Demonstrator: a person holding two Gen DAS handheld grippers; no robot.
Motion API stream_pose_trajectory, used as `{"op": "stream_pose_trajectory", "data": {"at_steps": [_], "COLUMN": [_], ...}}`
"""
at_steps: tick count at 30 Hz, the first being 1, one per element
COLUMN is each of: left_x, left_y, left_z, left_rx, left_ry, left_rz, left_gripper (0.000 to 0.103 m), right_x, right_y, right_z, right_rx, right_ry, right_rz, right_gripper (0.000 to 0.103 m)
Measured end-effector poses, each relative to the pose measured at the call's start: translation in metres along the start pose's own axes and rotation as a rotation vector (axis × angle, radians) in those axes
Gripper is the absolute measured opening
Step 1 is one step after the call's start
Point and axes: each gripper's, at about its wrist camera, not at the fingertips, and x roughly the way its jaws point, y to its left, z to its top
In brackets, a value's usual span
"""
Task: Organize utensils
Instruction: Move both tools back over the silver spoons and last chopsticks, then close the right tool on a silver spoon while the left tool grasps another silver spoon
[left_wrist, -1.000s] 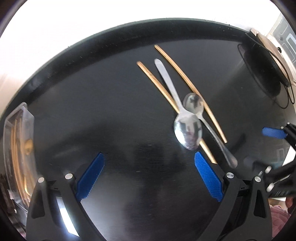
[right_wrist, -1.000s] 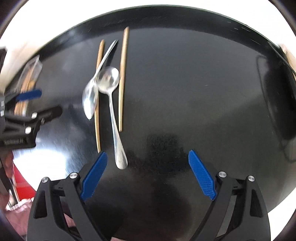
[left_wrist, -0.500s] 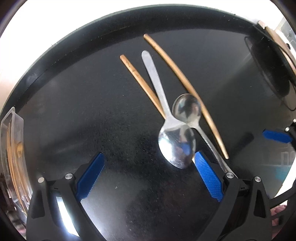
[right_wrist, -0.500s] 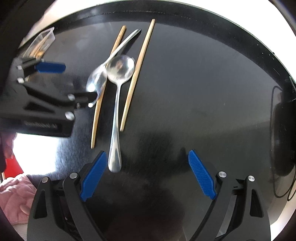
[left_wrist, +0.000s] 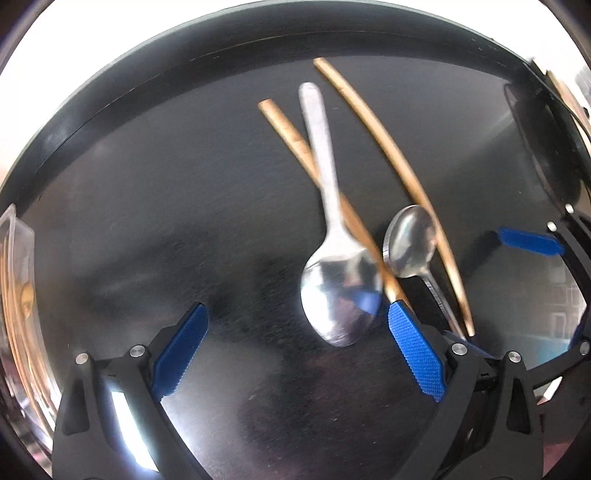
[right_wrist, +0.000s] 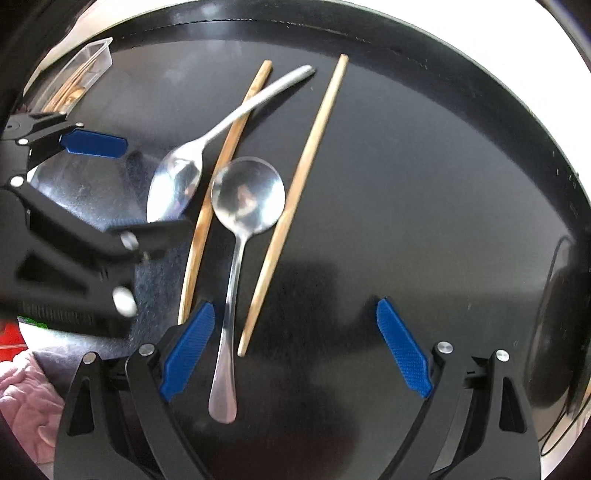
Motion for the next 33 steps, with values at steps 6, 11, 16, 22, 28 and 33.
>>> {"op": "stream_pose_trajectory", "data": {"at_steps": [6, 11, 16, 22, 28, 33], "left_x": [0.002, -0.003, -0.011, -0.025, -0.026, -0.024], "left_y": [0.018, 0.037, 0.041, 0.039, 0.028, 0.027], "left_z": [0.007, 0.001, -0.005, 0.006, 0.022, 0.025], "left_rx": [-0.018, -0.054, -0.059, -0.042, -0.012, -0.029], "left_ry": [0.014, 0.014, 0.005, -0.024, -0.001, -0.004], "left_rz": [0.023, 0.029, 0.008, -0.037, -0.047, -0.071], "left_gripper": [0.096, 0.096, 0.096, 0.096, 0.092, 0.088], "right_x": [-0.002, -0.003, -0.008, -0.019, -0.022, -0.029], "right_y": [0.010, 0.016, 0.009, -0.002, -0.007, -0.004], "right_z": [0.023, 0.033, 0.033, 0.027, 0.013, 0.009], "right_rx": [-0.144, -0.209, -0.182, -0.155, -0.208, -0.269], "right_ry": [-0.060, -0.071, -0.099, -0.132, -0.136, -0.179], "right_rz": [-0.026, 0.048, 0.081, 0.131, 0.133, 0.191], "right_gripper": [0.083, 0.041, 0.040, 0.040, 0.035, 0.024]}}
